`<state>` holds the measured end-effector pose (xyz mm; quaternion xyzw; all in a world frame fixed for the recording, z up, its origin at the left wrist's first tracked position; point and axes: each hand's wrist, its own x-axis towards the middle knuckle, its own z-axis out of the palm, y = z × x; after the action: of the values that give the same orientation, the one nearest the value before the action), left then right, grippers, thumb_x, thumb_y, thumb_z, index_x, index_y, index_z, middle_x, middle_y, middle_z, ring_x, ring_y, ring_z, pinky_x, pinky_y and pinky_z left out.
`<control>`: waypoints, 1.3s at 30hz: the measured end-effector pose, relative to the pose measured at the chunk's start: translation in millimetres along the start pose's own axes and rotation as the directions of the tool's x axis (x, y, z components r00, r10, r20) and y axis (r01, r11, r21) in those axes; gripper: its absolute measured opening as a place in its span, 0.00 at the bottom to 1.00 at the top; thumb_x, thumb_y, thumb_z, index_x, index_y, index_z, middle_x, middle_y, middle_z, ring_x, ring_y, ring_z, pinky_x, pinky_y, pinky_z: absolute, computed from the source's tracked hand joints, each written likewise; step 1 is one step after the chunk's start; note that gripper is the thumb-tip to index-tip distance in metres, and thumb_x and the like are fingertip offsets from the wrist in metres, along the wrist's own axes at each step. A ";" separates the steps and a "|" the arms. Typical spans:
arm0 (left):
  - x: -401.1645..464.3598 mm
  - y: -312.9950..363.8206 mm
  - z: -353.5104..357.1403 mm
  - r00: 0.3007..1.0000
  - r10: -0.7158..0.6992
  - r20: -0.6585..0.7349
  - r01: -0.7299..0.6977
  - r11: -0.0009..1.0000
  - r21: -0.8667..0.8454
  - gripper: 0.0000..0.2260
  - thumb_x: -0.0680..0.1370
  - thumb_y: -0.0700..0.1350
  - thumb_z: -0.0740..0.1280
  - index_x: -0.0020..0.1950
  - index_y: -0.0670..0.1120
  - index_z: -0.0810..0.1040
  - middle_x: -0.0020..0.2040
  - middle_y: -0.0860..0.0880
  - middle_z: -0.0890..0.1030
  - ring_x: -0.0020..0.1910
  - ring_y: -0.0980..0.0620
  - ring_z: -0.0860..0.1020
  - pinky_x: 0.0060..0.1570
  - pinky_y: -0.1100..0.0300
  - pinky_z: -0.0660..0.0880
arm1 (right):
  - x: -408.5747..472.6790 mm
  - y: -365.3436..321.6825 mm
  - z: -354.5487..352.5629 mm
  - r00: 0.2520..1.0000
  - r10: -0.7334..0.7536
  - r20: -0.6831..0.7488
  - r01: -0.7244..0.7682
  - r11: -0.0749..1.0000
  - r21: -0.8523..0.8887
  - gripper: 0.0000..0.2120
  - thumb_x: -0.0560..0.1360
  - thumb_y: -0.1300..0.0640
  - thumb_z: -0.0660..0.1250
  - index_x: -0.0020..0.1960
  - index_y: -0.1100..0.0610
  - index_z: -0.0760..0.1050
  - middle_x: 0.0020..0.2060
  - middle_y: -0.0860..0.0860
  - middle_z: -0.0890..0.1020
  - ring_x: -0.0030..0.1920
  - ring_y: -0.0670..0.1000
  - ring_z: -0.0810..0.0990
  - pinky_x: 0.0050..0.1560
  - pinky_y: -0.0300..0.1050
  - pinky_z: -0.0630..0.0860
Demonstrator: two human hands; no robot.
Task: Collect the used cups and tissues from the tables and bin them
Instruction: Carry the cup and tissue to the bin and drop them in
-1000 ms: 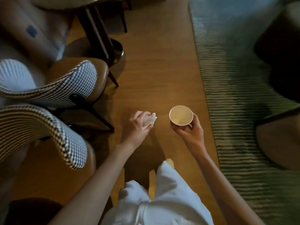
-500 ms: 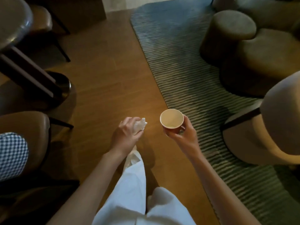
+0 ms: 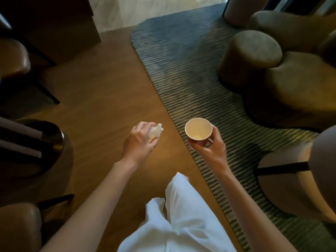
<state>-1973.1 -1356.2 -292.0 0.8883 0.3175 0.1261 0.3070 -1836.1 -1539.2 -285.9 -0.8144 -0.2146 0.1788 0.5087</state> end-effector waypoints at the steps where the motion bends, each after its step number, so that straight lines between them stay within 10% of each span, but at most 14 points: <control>1: 24.3 -6.7 1.2 1.000 -0.001 0.018 0.001 1.000 -0.009 0.18 0.71 0.43 0.73 0.60 0.47 0.77 0.54 0.47 0.78 0.52 0.45 0.76 0.50 0.49 0.75 | 20.8 -1.4 5.7 1.000 0.010 0.001 -0.010 1.000 -0.006 0.32 0.64 0.55 0.79 0.62 0.44 0.67 0.52 0.37 0.76 0.53 0.33 0.75 0.50 0.29 0.73; 10: 259.7 -51.6 -26.2 0.992 -0.119 0.044 0.122 0.989 -0.081 0.18 0.70 0.41 0.74 0.60 0.45 0.78 0.53 0.46 0.78 0.50 0.49 0.76 0.47 0.61 0.70 | 258.4 -33.5 69.9 0.999 -0.034 -0.040 0.034 0.999 -0.010 0.33 0.66 0.57 0.78 0.66 0.53 0.68 0.58 0.47 0.76 0.59 0.48 0.75 0.59 0.53 0.77; 21: 523.8 -124.6 -70.2 0.972 -0.225 -0.069 0.219 0.972 -0.081 0.17 0.71 0.41 0.73 0.59 0.45 0.78 0.54 0.46 0.77 0.48 0.53 0.73 0.45 0.67 0.64 | 551.0 -114.6 192.0 0.977 -0.150 0.153 0.163 0.983 -0.080 0.35 0.65 0.56 0.79 0.68 0.52 0.67 0.61 0.46 0.74 0.61 0.45 0.73 0.61 0.49 0.75; 32: 859.4 -176.2 -112.6 0.995 -0.026 0.098 0.032 0.997 -0.065 0.17 0.73 0.41 0.73 0.60 0.44 0.77 0.56 0.45 0.76 0.53 0.48 0.75 0.50 0.56 0.74 | 835.2 -181.6 282.6 0.999 -0.021 -0.027 0.024 0.995 0.092 0.32 0.66 0.54 0.78 0.66 0.50 0.68 0.55 0.37 0.74 0.57 0.40 0.75 0.57 0.38 0.74; 39: 1077.2 -163.9 -78.3 0.980 0.052 0.190 -0.041 0.997 -0.058 0.18 0.71 0.39 0.73 0.60 0.40 0.77 0.57 0.42 0.77 0.55 0.44 0.76 0.56 0.50 0.73 | 1026.3 -172.6 272.6 0.986 -0.080 -0.144 0.089 0.994 0.062 0.31 0.67 0.58 0.78 0.65 0.61 0.70 0.55 0.40 0.75 0.55 0.51 0.79 0.55 0.51 0.78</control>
<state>-1260.0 -528.8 -302.1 0.8948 0.2621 0.0558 0.3570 -1137.9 -721.4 -318.5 -0.7974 -0.2063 0.1062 0.5571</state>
